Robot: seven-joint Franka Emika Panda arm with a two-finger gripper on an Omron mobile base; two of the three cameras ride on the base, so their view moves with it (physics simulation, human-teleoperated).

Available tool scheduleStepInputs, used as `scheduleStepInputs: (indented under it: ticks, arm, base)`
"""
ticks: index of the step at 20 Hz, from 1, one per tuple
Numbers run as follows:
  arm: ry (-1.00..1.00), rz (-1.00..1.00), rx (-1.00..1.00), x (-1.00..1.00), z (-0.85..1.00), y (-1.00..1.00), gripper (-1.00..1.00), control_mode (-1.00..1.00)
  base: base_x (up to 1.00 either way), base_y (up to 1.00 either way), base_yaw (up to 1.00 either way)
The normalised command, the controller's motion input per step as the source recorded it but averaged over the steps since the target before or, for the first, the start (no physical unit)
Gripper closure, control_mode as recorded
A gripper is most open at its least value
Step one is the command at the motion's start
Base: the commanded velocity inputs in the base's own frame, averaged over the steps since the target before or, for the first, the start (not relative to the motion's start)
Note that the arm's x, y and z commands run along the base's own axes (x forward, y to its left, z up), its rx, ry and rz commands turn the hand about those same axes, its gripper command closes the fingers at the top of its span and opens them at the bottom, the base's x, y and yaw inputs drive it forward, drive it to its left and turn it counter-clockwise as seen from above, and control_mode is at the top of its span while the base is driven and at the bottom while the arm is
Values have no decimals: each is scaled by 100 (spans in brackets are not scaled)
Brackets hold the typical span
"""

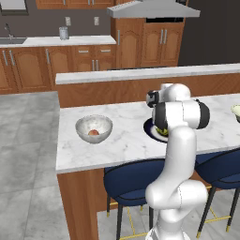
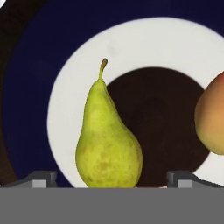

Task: Take the fruits from the plate on the dining counter and place two fruits in each bowl.

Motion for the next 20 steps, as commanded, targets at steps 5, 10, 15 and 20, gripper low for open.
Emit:
scheduleStepInputs:
  ticks: [5, 10, 15, 20]
  arm:
    - [0, 1, 2, 0, -25, 0, -100, -100]
    - [0, 4, 3, 0, -26, 0, -100, -100]
    - [0, 3, 3, 0, -21, 0, -100, -100]
    - [0, 3, 3, 0, -20, 0, 100, -100]
  base:
    - [0, 0, 0]
    - [0, 0, 0]
    - [0, 0, 0]
    - [0, 0, 0]
